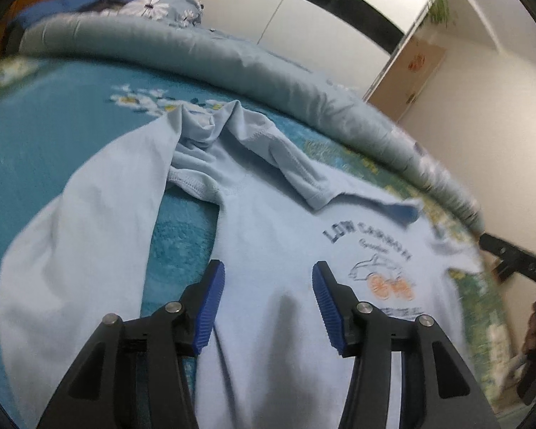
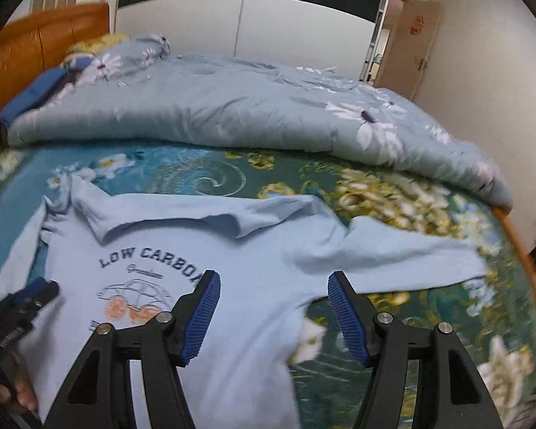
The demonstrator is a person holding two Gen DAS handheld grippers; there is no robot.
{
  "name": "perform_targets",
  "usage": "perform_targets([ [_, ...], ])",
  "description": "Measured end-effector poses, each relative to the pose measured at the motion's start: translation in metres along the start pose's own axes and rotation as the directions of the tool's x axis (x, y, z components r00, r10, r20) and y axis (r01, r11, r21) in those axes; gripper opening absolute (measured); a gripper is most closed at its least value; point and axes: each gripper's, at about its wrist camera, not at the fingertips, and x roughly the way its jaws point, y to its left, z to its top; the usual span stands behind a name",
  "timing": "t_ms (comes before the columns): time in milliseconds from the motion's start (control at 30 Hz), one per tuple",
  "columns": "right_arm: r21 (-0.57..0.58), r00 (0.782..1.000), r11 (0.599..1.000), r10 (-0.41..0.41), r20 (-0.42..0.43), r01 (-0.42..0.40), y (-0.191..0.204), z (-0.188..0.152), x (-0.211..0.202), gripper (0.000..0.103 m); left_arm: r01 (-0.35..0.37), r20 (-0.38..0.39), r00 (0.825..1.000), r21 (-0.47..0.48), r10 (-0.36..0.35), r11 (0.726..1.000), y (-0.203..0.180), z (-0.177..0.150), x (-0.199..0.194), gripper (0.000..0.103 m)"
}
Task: Fold clothes
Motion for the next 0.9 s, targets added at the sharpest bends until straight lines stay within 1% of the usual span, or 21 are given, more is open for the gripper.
perform_targets([
  [100, 0.002, 0.999, 0.999, -0.049, -0.010, 0.049, -0.010, 0.005, -0.009, 0.066, 0.052, 0.010, 0.999, -0.032, -0.052, 0.998, 0.006, 0.001, -0.002, 0.053],
  [167, 0.002, 0.997, 0.997, -0.073, -0.013, 0.073, -0.018, 0.005, -0.014, 0.066, 0.057, 0.014, 0.998, -0.026, -0.057, 0.998, 0.003, 0.002, -0.003, 0.055],
  [200, 0.001, 0.997, 0.997, -0.072, -0.015, 0.072, -0.021, 0.004, -0.015, 0.066, 0.054, 0.012, 0.998, -0.018, -0.054, 0.998, 0.001, 0.002, -0.003, 0.056],
  [267, 0.001, 0.998, 0.998, -0.063, -0.020, 0.063, -0.027, 0.001, -0.016, 0.067, 0.054, 0.010, 0.999, -0.004, -0.054, 0.999, -0.002, 0.002, -0.004, 0.058],
  [367, 0.017, 1.000, 1.000, -0.015, -0.025, 0.016, -0.032, -0.003, -0.008, 0.066, 0.074, 0.001, 0.997, -0.002, -0.074, 0.997, -0.002, 0.004, -0.006, 0.059],
  [433, 0.016, 1.000, 1.000, 0.017, -0.020, -0.016, -0.031, -0.004, 0.000, 0.066, 0.090, -0.029, 0.996, 0.003, -0.089, 0.996, -0.003, 0.007, -0.009, 0.059],
  [467, 0.003, 0.999, 0.999, 0.036, -0.021, -0.036, -0.028, -0.004, 0.007, 0.067, 0.088, -0.051, 0.995, 0.027, -0.087, 0.996, -0.007, 0.011, -0.014, 0.059],
  [533, -0.035, 0.997, 0.997, 0.070, -0.027, -0.071, -0.023, -0.001, 0.021, 0.067, 0.063, -0.054, 0.997, 0.133, -0.057, 0.989, -0.018, 0.022, -0.028, 0.059],
  [567, -0.062, 0.997, 0.995, 0.079, -0.023, -0.081, -0.021, 0.001, 0.029, 0.067, 0.031, -0.042, 0.999, 0.220, -0.022, 0.975, -0.026, 0.031, -0.034, 0.059],
  [600, -0.093, 0.996, 0.992, 0.089, -0.017, -0.090, -0.018, 0.004, 0.037, 0.067, 0.001, -0.030, 1.000, 0.305, 0.009, 0.952, -0.034, 0.040, -0.039, 0.060],
  [667, -0.132, 0.994, 0.985, 0.108, -0.018, -0.110, -0.015, 0.008, 0.053, 0.067, -0.026, -0.028, 0.999, 0.462, 0.044, 0.887, -0.043, 0.059, -0.040, 0.061],
  [700, -0.162, 0.994, 0.981, 0.108, -0.021, -0.110, -0.013, 0.012, 0.063, 0.067, -0.041, -0.028, 0.998, 0.516, 0.065, 0.856, -0.044, 0.066, -0.037, 0.061],
  [733, -0.197, 0.994, 0.975, 0.104, -0.023, -0.106, -0.012, 0.015, 0.073, 0.066, -0.059, -0.024, 0.996, 0.568, 0.088, 0.821, -0.044, 0.073, -0.033, 0.061],
  [767, -0.235, 0.995, 0.967, 0.096, -0.027, -0.100, -0.012, 0.019, 0.084, 0.066, -0.096, -0.006, 0.992, 0.619, 0.128, 0.780, -0.043, 0.080, -0.025, 0.061],
  [833, -0.305, 0.995, 0.948, 0.085, -0.044, -0.094, -0.012, 0.026, 0.104, 0.066, -0.163, 0.021, 0.978, 0.695, 0.208, 0.700, -0.036, 0.091, -0.006, 0.061],
  [900, -0.353, 0.996, 0.932, 0.070, -0.051, -0.083, -0.013, 0.031, 0.122, 0.067, -0.170, 0.002, 0.970, 0.724, 0.245, 0.668, -0.029, 0.097, 0.014, 0.061],
])
